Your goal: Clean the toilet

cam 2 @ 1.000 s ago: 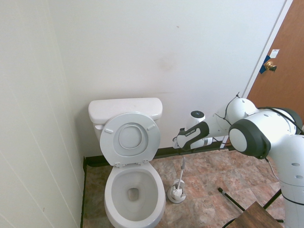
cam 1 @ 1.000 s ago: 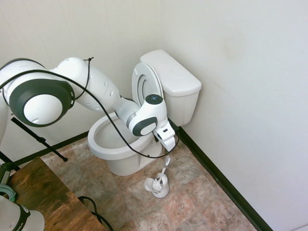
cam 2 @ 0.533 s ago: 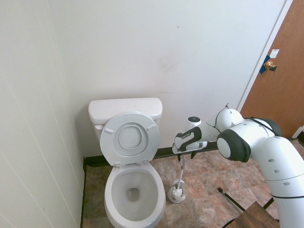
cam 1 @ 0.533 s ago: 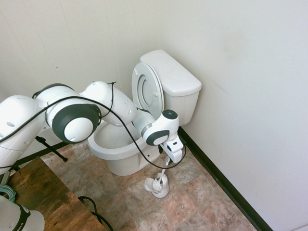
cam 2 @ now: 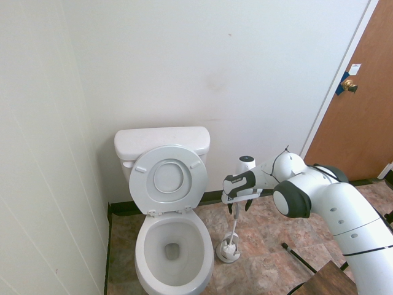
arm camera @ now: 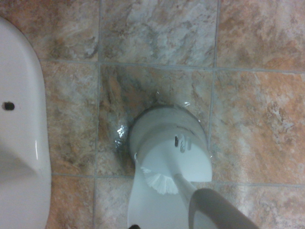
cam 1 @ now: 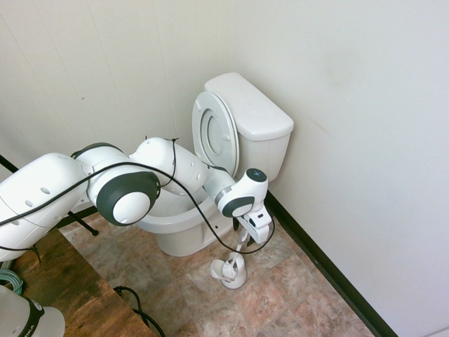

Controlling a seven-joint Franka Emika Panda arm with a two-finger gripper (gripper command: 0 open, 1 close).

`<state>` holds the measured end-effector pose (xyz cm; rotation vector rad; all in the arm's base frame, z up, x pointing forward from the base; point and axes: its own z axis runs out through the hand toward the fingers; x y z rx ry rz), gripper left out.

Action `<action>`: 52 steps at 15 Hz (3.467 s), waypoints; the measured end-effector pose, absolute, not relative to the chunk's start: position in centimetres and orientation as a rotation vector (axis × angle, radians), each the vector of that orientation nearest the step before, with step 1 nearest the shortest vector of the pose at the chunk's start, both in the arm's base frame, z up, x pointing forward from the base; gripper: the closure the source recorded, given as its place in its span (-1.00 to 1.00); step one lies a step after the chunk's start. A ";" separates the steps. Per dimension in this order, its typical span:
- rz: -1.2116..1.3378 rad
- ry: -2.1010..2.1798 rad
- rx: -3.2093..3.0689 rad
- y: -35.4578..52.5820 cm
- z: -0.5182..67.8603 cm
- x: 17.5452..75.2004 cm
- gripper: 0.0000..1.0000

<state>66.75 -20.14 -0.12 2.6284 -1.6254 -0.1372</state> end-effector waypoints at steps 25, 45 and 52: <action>-0.065 -1.629 2.692 -21.0 -1.0 64.8 1.00; 0.122 -1.547 2.774 -19.3 10.9 49.6 1.00; 0.163 -1.432 2.812 -16.5 31.7 49.3 1.00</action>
